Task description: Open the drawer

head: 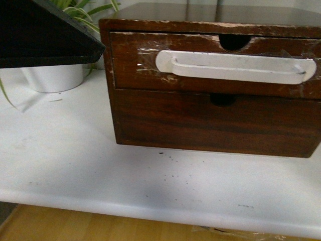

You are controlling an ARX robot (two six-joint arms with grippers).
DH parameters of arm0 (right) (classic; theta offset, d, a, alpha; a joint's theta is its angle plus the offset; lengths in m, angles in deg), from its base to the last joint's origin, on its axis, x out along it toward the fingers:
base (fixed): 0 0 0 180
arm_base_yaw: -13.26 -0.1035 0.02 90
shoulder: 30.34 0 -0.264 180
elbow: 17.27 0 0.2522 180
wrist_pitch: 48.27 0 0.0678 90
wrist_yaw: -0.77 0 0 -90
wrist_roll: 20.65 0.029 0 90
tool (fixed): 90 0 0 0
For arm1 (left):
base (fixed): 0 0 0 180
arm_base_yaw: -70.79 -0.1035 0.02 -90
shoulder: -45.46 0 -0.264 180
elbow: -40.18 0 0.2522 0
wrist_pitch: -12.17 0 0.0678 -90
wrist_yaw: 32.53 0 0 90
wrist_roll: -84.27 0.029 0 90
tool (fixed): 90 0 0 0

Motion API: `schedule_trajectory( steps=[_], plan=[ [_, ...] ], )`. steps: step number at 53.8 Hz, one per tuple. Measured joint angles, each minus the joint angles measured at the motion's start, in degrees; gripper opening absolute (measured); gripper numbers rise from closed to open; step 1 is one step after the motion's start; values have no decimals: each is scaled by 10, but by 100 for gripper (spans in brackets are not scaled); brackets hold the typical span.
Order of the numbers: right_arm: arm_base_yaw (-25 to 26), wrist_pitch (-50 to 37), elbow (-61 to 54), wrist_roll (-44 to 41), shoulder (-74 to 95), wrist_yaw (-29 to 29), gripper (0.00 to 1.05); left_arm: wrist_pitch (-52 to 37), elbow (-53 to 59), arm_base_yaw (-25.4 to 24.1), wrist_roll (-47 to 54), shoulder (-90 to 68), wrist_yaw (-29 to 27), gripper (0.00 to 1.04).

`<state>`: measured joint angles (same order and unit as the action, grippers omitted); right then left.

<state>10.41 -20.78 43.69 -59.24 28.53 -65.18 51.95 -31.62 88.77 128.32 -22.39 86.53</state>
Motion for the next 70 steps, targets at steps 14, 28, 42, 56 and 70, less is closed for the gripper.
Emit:
schedule_trajectory(
  steps=[14,28,42,56,70],
  plan=[
    [8,55,36,-73,38,5,96,-16,-69,62,26,-109,-21,98],
    [13,80,37,-135,64,19,96,-30,-118,92,24,-195,-26,98],
    [-17,75,42,-164,98,9,96,-36,-159,95,26,-259,-36,98],
    [-32,71,56,-177,119,4,96,-33,-190,99,30,-304,-36,98],
    [-47,71,80,-196,154,-4,96,-2,-224,98,71,-343,-55,98]
  ],
)
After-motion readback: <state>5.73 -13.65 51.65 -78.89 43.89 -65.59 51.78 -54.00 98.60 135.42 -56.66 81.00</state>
